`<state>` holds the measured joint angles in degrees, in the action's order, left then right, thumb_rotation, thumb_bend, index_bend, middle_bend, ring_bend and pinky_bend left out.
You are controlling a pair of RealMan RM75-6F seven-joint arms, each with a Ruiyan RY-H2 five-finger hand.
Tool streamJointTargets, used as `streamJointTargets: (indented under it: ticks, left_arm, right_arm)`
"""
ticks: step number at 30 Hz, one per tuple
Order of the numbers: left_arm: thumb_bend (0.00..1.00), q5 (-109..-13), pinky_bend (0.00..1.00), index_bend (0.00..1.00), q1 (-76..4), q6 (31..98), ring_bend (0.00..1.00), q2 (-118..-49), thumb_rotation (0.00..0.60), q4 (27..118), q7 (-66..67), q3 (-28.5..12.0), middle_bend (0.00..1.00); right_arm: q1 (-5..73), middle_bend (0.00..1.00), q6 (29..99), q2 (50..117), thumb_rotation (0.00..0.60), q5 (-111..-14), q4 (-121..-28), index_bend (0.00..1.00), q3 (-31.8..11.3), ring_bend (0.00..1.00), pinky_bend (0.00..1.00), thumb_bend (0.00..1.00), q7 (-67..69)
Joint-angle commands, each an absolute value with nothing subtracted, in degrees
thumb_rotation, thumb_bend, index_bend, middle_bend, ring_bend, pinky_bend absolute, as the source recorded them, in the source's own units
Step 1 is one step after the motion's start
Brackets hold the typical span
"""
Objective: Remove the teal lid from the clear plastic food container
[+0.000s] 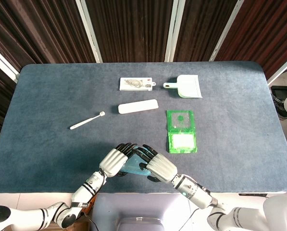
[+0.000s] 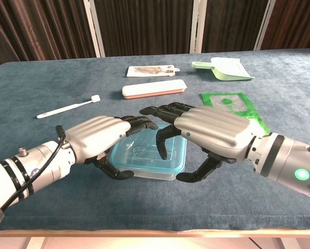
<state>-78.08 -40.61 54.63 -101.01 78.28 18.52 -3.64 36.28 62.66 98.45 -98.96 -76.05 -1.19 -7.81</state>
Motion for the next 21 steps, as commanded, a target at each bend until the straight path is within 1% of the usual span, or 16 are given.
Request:
streamJointTargets:
  ticks: [1, 21]
  left_arm:
    - [0.30, -78.0, 0.69, 0.00, -40.6, 54.5, 0.56, -100.9, 0.600, 78.2, 18.5, -3.6, 0.72]
    - [0.30, -78.3, 0.70, 0.00, -40.6, 54.5, 0.57, -100.5, 0.600, 78.8, 18.7, -3.2, 0.73]
  right_arm:
    - [36.4, 0.06, 62.6, 98.5, 0.600, -98.8, -76.1, 0.62, -1.1, 0.00, 0.00, 0.35, -7.9]
    - [37.4, 0.06, 62.9, 98.8, 0.600, -97.1, -76.9, 0.62, -1.5, 0.00, 0.00, 0.35, -10.2]
